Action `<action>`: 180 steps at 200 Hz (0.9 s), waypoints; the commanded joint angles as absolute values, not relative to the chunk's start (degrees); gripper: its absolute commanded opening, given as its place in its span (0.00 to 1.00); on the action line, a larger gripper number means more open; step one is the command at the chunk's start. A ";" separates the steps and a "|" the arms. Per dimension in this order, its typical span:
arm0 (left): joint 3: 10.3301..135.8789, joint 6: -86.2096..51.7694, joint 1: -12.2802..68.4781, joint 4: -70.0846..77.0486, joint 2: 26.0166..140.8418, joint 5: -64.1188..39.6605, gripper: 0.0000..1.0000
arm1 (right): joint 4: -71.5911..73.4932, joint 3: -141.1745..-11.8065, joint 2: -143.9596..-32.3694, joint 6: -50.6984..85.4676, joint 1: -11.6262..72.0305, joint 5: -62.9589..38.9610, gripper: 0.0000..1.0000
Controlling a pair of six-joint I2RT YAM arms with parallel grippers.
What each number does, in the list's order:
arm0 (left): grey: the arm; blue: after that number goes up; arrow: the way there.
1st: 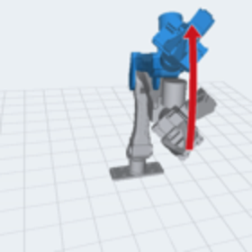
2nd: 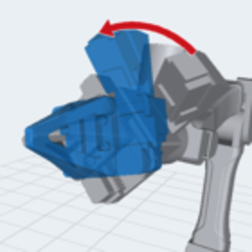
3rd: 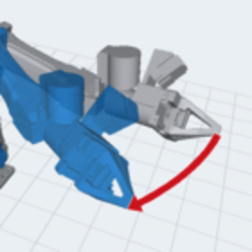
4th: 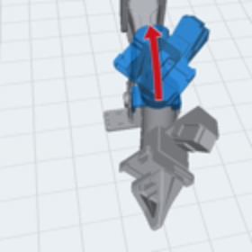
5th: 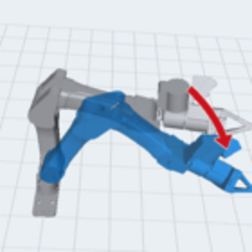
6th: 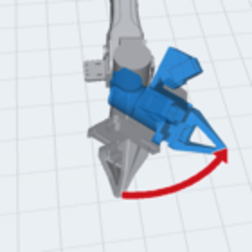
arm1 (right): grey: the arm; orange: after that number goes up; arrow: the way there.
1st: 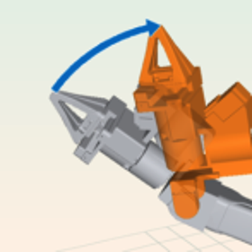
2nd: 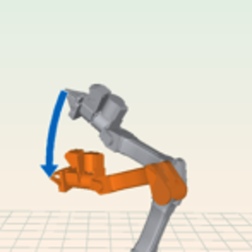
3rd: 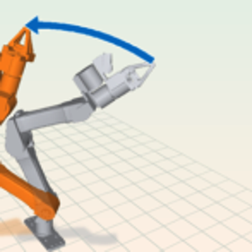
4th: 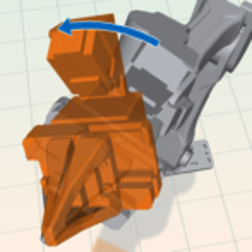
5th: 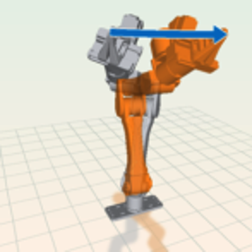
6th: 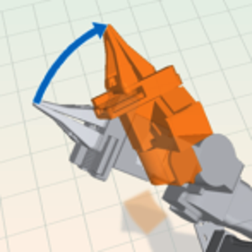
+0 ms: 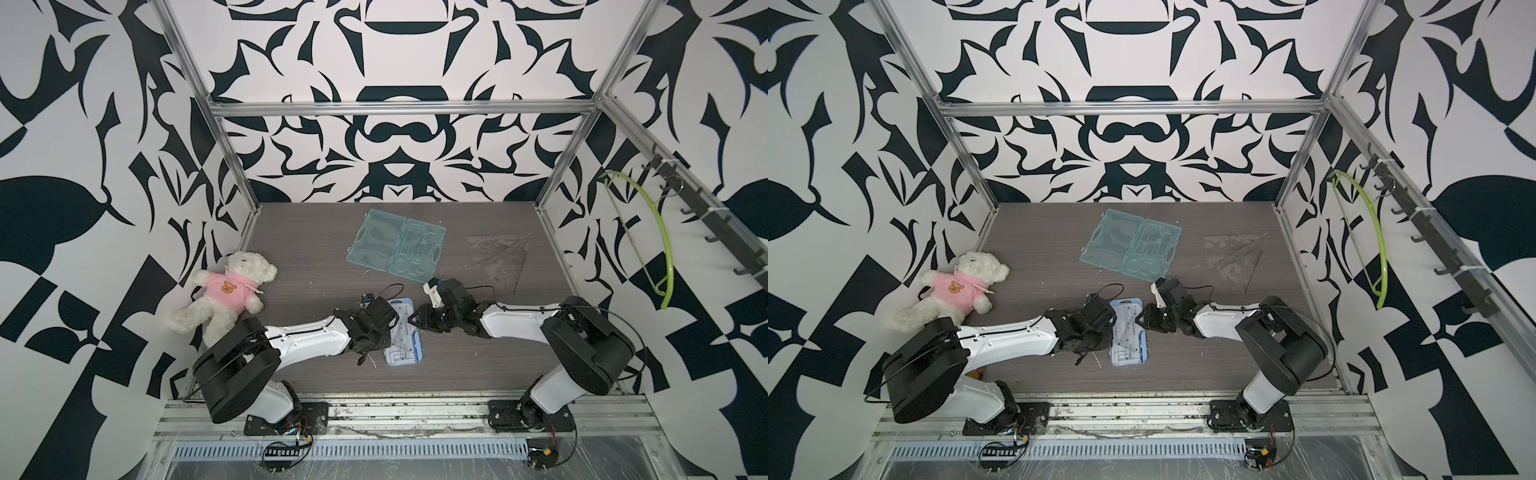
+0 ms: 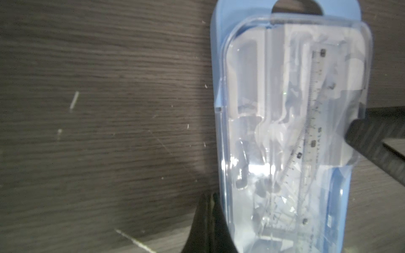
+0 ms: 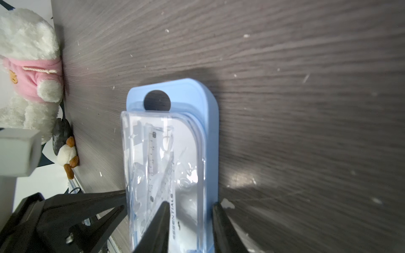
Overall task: Open the ruler set and take out the ruler
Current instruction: Open the ruler set box at the center of the board.
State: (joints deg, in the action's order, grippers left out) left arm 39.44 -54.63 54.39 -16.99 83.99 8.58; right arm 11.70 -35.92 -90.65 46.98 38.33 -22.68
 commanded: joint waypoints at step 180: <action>41.64 -54.66 55.02 -17.88 85.17 8.79 0.00 | 15.69 -33.79 -80.97 49.44 38.36 -25.92 0.38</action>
State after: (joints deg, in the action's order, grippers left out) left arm 39.59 -54.65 54.76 -17.72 84.49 8.64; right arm 13.41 -33.89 -81.73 49.32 38.24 -24.84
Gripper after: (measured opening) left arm 0.045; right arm 0.360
